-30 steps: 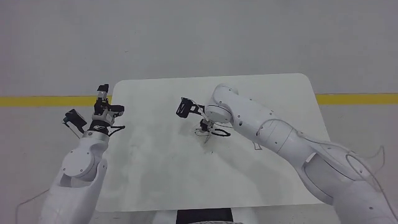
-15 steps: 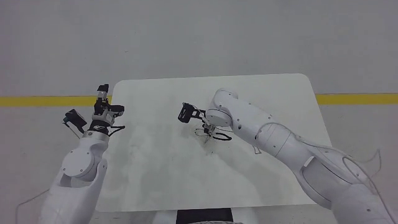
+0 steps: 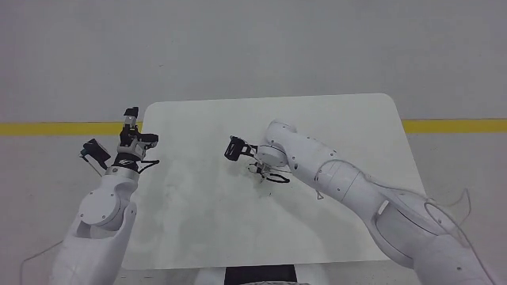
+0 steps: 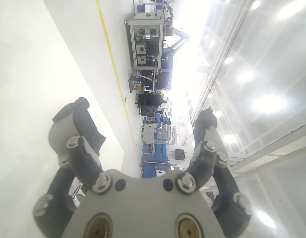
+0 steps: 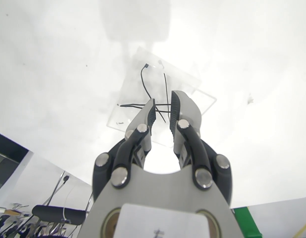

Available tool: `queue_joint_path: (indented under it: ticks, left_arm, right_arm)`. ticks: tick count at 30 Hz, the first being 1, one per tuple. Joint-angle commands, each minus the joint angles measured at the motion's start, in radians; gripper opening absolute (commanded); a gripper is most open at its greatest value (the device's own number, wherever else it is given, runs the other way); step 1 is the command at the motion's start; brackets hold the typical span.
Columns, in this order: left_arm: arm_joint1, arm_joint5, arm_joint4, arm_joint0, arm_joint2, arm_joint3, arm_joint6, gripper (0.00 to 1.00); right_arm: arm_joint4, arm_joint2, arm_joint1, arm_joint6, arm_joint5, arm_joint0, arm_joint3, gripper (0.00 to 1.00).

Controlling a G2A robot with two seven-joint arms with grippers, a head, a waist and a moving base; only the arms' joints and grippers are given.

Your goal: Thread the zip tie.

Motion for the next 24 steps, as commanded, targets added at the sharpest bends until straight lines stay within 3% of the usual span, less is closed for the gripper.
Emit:
queue_joint_path:
  ticks: [1, 24]
  left_arm:
    - [0.0, 0.0, 0.0, 0.0, 0.0, 0.0, 0.0, 1.0]
    - [0.0, 0.0, 0.0, 0.0, 0.0, 0.0, 0.0, 1.0]
  right_arm:
    - [-0.012, -0.003, -0.009, -0.004, 0.008, 0.001, 0.015, 0.13]
    - [-0.048, -0.009, -0.092, -0.019, -0.009, 0.008, 0.161, 0.18]
